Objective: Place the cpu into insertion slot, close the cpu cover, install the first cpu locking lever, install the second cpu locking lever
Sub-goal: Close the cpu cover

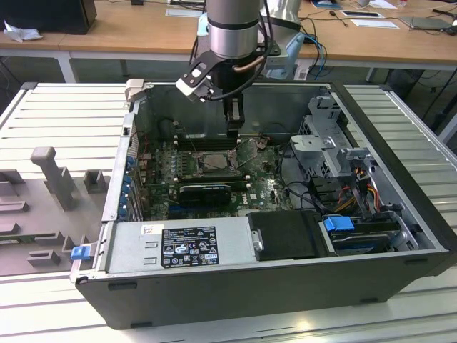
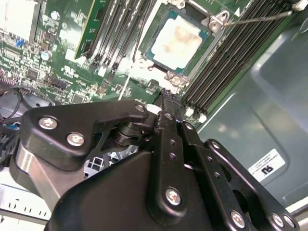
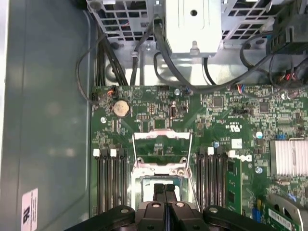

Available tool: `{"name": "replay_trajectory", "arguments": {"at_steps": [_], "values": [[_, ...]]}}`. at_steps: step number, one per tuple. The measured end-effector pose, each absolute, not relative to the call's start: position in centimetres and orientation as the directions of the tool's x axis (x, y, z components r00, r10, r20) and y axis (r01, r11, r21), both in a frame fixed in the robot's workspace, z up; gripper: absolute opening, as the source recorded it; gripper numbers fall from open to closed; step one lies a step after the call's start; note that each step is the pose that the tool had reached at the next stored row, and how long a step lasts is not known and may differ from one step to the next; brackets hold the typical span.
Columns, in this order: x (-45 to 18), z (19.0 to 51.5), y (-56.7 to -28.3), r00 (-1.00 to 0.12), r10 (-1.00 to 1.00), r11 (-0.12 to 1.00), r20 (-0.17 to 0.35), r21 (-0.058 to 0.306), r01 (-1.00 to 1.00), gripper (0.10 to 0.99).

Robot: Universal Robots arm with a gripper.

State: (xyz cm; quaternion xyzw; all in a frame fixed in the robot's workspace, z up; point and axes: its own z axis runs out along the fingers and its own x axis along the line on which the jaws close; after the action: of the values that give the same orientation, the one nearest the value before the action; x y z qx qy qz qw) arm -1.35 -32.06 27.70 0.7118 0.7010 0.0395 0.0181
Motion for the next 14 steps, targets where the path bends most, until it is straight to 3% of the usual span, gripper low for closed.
{"name": "replay_trajectory", "arguments": {"at_steps": [14], "values": [[0.9,27.7,-32.0,0.014,0.999,-0.016,0.031,0.081,0.997,0.106]]}}
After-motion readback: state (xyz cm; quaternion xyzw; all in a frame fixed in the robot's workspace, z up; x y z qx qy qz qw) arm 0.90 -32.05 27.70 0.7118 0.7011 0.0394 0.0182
